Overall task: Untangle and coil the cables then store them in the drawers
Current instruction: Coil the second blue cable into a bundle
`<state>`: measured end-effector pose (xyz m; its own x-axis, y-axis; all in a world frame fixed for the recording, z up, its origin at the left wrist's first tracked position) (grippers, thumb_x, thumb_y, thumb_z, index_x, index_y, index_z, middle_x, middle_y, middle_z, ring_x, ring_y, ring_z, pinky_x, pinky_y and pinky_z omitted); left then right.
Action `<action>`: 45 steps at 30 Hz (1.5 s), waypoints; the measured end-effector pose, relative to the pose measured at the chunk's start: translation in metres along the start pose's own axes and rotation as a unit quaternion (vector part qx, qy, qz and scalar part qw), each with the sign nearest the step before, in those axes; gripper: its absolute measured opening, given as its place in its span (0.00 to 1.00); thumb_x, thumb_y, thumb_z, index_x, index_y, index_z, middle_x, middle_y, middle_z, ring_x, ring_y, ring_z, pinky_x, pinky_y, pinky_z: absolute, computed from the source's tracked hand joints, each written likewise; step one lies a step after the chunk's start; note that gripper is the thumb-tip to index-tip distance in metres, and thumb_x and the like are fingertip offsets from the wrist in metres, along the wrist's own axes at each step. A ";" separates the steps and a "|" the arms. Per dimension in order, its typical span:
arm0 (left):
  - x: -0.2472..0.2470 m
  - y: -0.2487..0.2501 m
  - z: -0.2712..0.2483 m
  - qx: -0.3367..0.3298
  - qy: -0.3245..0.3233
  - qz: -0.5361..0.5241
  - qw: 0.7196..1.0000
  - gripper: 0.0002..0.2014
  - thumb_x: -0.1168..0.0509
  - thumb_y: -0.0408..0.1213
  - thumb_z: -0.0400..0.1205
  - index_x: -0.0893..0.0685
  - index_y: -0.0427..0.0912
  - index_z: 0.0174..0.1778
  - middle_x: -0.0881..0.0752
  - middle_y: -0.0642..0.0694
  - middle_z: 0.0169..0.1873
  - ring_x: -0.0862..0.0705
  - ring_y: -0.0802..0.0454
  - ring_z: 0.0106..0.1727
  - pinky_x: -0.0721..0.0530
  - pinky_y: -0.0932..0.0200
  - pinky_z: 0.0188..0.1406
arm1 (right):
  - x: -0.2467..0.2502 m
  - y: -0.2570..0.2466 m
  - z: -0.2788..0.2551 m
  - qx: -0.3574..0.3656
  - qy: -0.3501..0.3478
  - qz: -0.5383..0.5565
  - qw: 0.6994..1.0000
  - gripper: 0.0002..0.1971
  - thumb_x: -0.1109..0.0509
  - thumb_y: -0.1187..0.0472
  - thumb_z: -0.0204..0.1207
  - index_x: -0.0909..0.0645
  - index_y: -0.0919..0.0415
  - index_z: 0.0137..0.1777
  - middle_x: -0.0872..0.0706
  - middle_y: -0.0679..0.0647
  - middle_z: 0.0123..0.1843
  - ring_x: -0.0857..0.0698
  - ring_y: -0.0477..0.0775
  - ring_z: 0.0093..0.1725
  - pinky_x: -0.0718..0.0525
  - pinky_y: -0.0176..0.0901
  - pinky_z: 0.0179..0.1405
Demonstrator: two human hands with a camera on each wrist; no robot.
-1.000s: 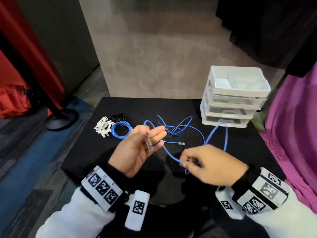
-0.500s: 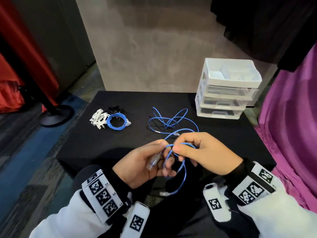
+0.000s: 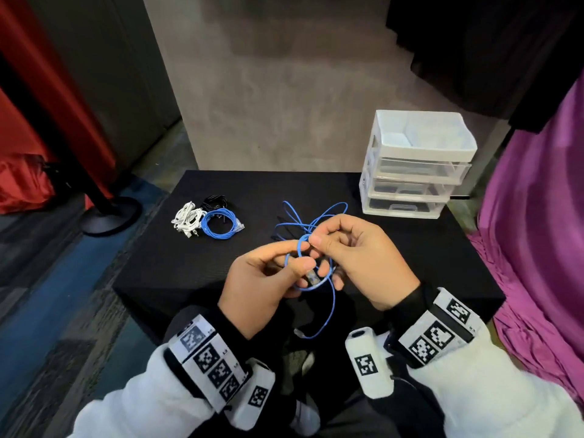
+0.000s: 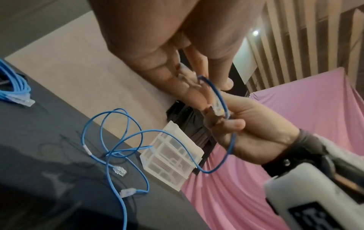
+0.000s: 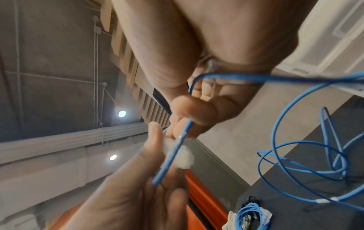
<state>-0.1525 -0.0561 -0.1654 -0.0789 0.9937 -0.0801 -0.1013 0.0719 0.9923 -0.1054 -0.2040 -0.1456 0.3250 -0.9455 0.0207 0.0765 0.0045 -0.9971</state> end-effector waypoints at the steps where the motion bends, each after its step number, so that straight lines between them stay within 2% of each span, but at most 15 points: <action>1: 0.003 0.000 0.002 -0.015 0.014 0.001 1.000 0.13 0.23 0.28 0.77 0.11 0.45 0.56 0.10 0.40 0.32 0.13 0.49 0.33 0.10 0.51 0.36 | 0.000 -0.002 0.000 0.003 0.003 0.004 1.000 0.07 0.24 0.64 0.82 0.16 0.68 0.49 0.13 0.70 0.39 0.15 0.61 0.30 0.24 0.42 0.18; 4: 0.012 -0.011 0.011 -0.015 0.023 0.027 0.999 0.21 0.23 0.29 0.78 0.24 0.47 0.61 0.11 0.40 0.31 0.12 0.46 0.32 0.11 0.48 0.36 | 0.003 -0.005 -0.002 0.007 0.002 -0.016 1.000 0.08 0.23 0.64 0.81 0.17 0.69 0.48 0.13 0.66 0.36 0.15 0.62 0.29 0.25 0.42 0.17; 7: 0.014 -0.015 0.017 -0.054 -0.002 0.186 0.981 0.07 0.23 0.33 0.80 0.16 0.46 0.44 0.18 0.52 0.24 0.21 0.58 0.26 0.21 0.59 0.34 | 0.003 -0.008 -0.007 0.012 -0.012 -0.067 0.998 0.05 0.22 0.65 0.79 0.14 0.67 0.48 0.12 0.67 0.37 0.15 0.60 0.30 0.26 0.41 0.16; 9: 0.013 -0.012 0.017 -0.096 0.001 0.285 0.954 0.12 0.25 0.36 0.79 0.20 0.47 0.34 0.22 0.53 0.23 0.27 0.60 0.25 0.25 0.61 0.33 | 0.002 -0.008 -0.009 0.011 -0.022 -0.082 0.996 0.04 0.22 0.67 0.79 0.13 0.66 0.49 0.13 0.71 0.39 0.15 0.59 0.31 0.25 0.41 0.16; 11: 0.010 -0.007 0.015 -0.129 -0.015 0.306 0.943 0.12 0.26 0.41 0.78 0.22 0.47 0.32 0.20 0.52 0.33 0.24 0.58 0.29 0.23 0.59 0.35 | 0.001 -0.006 -0.009 0.008 -0.034 -0.083 0.996 0.02 0.22 0.67 0.79 0.12 0.65 0.50 0.13 0.71 0.40 0.14 0.57 0.32 0.24 0.42 0.17; 13: 0.003 -0.011 0.014 -0.094 -0.070 0.216 0.969 0.11 0.27 0.47 0.77 0.17 0.45 0.36 0.17 0.47 0.48 0.15 0.51 0.41 0.15 0.51 0.45 | 0.001 -0.006 -0.006 0.011 -0.046 -0.092 0.995 0.00 0.23 0.66 0.80 0.11 0.63 0.48 0.11 0.67 0.40 0.14 0.56 0.33 0.24 0.42 0.18; 15: -0.003 -0.018 0.010 0.010 -0.111 0.053 0.992 0.16 0.29 0.51 0.81 0.12 0.39 0.43 0.11 0.38 0.51 0.12 0.39 0.48 0.13 0.45 0.55 | -0.001 -0.005 -0.004 0.016 -0.063 -0.102 0.993 0.00 0.23 0.66 0.80 0.11 0.61 0.48 0.09 0.64 0.41 0.14 0.54 0.33 0.25 0.43 0.19; 19: -0.019 -0.027 -0.002 0.169 -0.142 -0.164 0.962 0.19 0.40 0.49 0.89 0.14 0.35 0.49 0.15 0.39 0.39 0.20 0.50 0.30 0.11 0.48 0.43 | -0.013 -0.008 -0.001 0.034 -0.105 -0.133 0.985 0.02 0.23 0.63 0.80 0.10 0.60 0.47 0.08 0.59 0.39 0.16 0.49 0.34 0.27 0.45 0.23; 24: -0.022 -0.032 -0.003 0.206 -0.191 -0.182 0.942 0.19 0.42 0.46 0.91 0.20 0.33 0.45 0.17 0.42 0.44 0.29 0.55 0.28 0.19 0.58 0.34 | -0.021 -0.010 0.005 0.053 -0.157 -0.080 0.983 0.05 0.25 0.70 0.81 0.12 0.72 0.46 0.09 0.63 0.36 0.11 0.59 0.36 0.14 0.47 0.46; 28: -0.022 -0.029 -0.001 0.192 -0.180 -0.206 0.943 0.16 0.40 0.39 0.89 0.18 0.32 0.42 0.11 0.35 0.51 0.26 0.59 0.26 0.26 0.66 0.26 | -0.017 -0.005 0.008 0.022 -0.143 -0.045 0.989 0.06 0.26 0.74 0.79 0.15 0.81 0.48 0.12 0.53 0.28 0.15 0.43 0.27 0.19 0.26 0.33; 32: -0.010 -0.029 0.004 0.205 -0.128 -0.255 0.936 0.13 0.41 0.42 0.87 0.19 0.37 0.42 0.12 0.41 0.46 0.30 0.62 0.21 0.28 0.69 0.21 | 0.003 0.002 0.020 0.052 -0.093 -0.135 0.985 0.10 0.20 0.59 0.78 0.15 0.65 0.42 0.24 0.62 0.30 0.25 0.53 0.35 0.25 0.46 0.43; 34: 0.003 -0.028 0.009 0.227 -0.102 -0.301 0.921 0.13 0.43 0.47 0.88 0.21 0.43 0.44 0.13 0.46 0.42 0.30 0.63 0.21 0.26 0.70 0.21 | 0.018 0.013 0.024 0.039 -0.067 -0.183 0.980 0.11 0.23 0.56 0.81 0.15 0.62 0.42 0.25 0.60 0.32 0.26 0.51 0.35 0.25 0.42 0.42; 36: 0.018 -0.023 0.016 0.227 -0.073 -0.325 0.915 0.15 0.45 0.49 0.89 0.22 0.45 0.43 0.09 0.47 0.49 0.28 0.64 0.20 0.24 0.70 0.20 | 0.028 0.024 0.023 0.029 -0.057 -0.202 0.977 0.10 0.28 0.57 0.85 0.14 0.60 0.43 0.20 0.53 0.30 0.23 0.42 0.32 0.24 0.32 0.39; 41: 0.037 -0.008 0.032 0.147 -0.024 -0.388 0.910 0.16 0.49 0.46 0.92 0.25 0.42 0.44 0.15 0.39 0.71 0.08 0.58 0.41 0.11 0.66 0.38 | 0.001 0.052 0.009 0.061 -0.096 -0.389 0.914 0.07 0.33 0.52 0.87 0.15 0.49 0.49 0.15 0.42 0.35 0.18 0.42 0.35 0.20 0.43 0.41; 45: 0.043 -0.014 0.040 0.081 0.019 -0.285 0.955 0.15 0.49 0.43 0.93 0.23 0.36 0.52 0.16 0.40 0.73 0.12 0.39 0.67 0.09 0.55 0.46 | -0.050 0.045 -0.020 0.134 -0.184 -0.416 0.880 0.08 0.36 0.50 0.84 0.17 0.47 0.57 0.15 0.43 0.38 0.15 0.46 0.42 0.16 0.50 0.47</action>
<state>-0.1146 -0.0110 -0.1788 -0.0933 0.7857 -0.6115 0.0167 0.6153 0.7881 -0.1372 -0.1626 -0.1934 0.3312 -0.4874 0.8079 0.6365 -0.5166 -0.5726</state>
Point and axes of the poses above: each hand's wrist, its own z-axis towards the middle knuckle, its own x-axis out of the back of the hand, y = z × x, the point moved 9 cm from there along z, towards the middle knuckle
